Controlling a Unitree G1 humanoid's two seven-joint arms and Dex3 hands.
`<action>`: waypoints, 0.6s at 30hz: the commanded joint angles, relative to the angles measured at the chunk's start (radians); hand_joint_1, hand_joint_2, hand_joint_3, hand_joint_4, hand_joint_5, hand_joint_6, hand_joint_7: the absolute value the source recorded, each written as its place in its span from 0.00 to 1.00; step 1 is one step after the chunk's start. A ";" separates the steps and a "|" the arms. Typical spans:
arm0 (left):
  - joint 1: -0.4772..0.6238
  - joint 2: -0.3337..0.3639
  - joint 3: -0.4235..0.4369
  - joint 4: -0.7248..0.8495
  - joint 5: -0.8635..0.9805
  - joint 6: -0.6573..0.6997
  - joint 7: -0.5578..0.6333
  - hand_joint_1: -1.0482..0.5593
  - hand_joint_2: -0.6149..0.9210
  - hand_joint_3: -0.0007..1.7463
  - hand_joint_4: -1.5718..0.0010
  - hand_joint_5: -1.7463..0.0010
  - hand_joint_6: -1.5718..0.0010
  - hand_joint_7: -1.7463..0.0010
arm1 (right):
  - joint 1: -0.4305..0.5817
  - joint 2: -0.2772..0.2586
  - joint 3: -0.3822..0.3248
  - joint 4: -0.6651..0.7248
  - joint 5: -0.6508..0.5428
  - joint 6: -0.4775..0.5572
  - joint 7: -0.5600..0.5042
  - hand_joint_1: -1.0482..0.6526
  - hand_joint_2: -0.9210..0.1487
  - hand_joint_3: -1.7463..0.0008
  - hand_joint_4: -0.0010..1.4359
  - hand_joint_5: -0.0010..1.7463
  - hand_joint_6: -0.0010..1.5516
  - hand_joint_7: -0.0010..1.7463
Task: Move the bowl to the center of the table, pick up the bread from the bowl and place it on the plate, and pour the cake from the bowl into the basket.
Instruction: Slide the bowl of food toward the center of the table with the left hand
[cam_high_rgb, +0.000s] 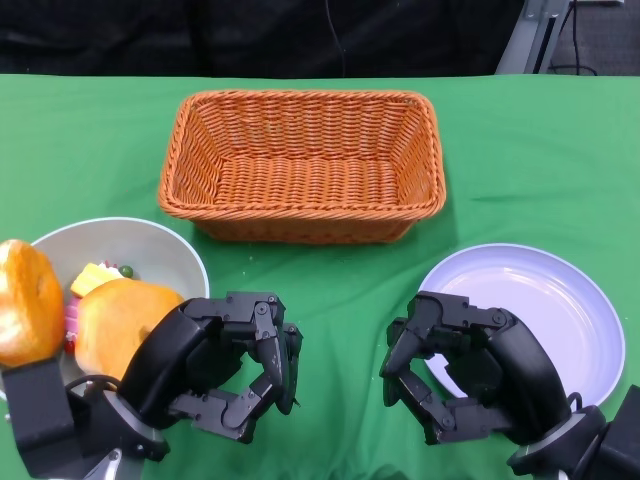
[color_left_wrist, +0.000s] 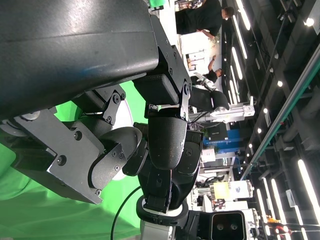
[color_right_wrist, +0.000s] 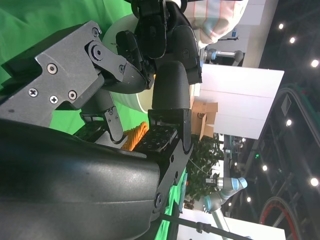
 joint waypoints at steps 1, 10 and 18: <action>0.003 0.010 0.004 -0.005 0.007 0.001 0.016 0.64 0.70 0.76 0.48 0.03 0.46 0.20 | 0.000 -0.010 -0.007 -0.003 0.009 -0.006 0.001 0.58 0.37 0.38 0.57 0.92 0.51 0.71; -0.006 0.003 0.010 0.016 -0.006 -0.012 0.003 0.65 0.70 0.74 0.47 0.04 0.46 0.20 | -0.004 -0.012 -0.008 0.004 0.014 -0.001 0.008 0.58 0.37 0.39 0.57 0.92 0.51 0.71; -0.002 0.009 0.006 0.007 0.008 -0.001 0.015 0.64 0.71 0.73 0.47 0.03 0.46 0.20 | -0.007 -0.007 -0.015 0.010 0.021 -0.011 0.014 0.58 0.36 0.40 0.57 0.93 0.51 0.72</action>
